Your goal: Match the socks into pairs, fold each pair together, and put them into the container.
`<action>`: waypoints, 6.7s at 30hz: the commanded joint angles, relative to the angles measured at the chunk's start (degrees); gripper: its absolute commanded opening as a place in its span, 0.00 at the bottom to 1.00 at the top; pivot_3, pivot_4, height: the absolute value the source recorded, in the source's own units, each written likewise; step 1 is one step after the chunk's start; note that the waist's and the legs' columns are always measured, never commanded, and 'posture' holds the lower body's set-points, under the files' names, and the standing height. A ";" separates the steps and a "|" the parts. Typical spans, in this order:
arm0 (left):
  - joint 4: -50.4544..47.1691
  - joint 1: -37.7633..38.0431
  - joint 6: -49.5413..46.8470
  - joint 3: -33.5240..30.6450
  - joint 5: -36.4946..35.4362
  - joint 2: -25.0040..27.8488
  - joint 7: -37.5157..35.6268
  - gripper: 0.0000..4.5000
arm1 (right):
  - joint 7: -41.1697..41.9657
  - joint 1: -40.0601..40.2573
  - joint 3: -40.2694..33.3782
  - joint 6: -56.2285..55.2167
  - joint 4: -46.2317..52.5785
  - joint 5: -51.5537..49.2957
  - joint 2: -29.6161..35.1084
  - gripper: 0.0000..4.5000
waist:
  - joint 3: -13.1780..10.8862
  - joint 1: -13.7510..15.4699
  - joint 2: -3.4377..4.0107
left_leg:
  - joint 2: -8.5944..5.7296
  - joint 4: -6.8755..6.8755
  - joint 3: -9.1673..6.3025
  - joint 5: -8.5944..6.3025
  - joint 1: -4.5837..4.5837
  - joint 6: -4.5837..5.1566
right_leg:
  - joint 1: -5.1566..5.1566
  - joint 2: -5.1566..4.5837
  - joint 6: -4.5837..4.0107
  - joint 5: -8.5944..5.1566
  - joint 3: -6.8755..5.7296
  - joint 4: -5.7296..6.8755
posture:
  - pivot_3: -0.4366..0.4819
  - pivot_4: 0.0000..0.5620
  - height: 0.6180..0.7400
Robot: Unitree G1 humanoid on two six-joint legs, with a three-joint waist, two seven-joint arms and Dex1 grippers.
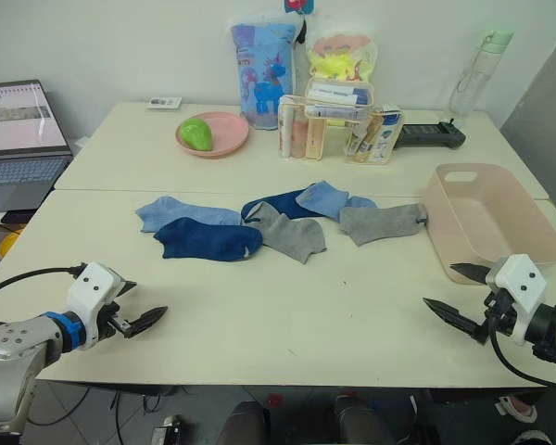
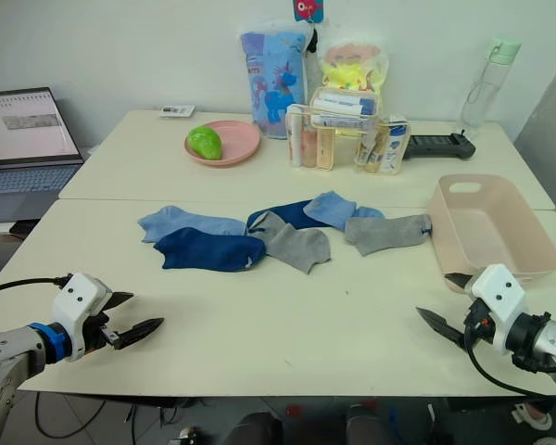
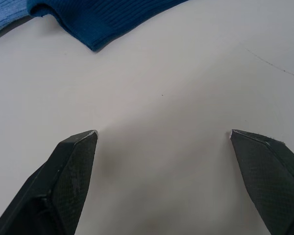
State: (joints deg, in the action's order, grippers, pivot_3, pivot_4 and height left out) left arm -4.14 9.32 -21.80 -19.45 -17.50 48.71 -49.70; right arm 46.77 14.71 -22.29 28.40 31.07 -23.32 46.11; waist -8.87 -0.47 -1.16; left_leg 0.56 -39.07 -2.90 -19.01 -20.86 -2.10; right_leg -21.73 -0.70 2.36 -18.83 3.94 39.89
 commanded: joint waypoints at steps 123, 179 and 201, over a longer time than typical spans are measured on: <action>-12.87 -3.41 10.46 9.23 -6.81 -0.23 -18.00 1.00 | 2.63 -17.53 25.03 13.65 2.70 7.21 3.29 0.01 | -0.05 -1.44 0.05 | -0.05 0.02 -0.13 0.13 -0.23 -0.19 | -0.33 -0.19 -0.06 0.01 -0.50 0.10 | 0.48 0.27 0.69; 10.71 -33.00 32.28 37.06 17.53 -16.13 -13.80 0.00 | 4.07 -19.12 32.20 -28.58 -12.72 29.82 4.74 0.49 | -0.06 -1.16 0.06 | -0.15 -0.86 -0.83 0.12 -0.63 -0.12 | -0.01 -0.20 -0.05 0.01 -1.45 0.09 | 0.48 0.27 0.69; -19.40 -23.48 -10.25 31.06 -10.84 9.60 -33.31 0.00 | 6.95 -11.84 19.79 22.17 13.47 -11.13 5.06 0.01 | -0.15 -1.06 0.25 | -0.20 -0.90 -1.28 0.11 -0.88 -0.10 | 0.02 -0.24 -0.07 0.01 -1.61 0.03 | 0.48 0.27 0.69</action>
State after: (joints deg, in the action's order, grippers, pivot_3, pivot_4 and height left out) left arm -20.23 -13.20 -25.88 12.94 -23.83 56.99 -81.38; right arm 54.97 2.96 -0.42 45.41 42.09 -30.10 50.70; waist -9.03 -1.53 -0.92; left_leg 0.35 -39.97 -4.20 -18.90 -21.75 -2.20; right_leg -21.71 -0.95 2.29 -18.82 2.32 39.91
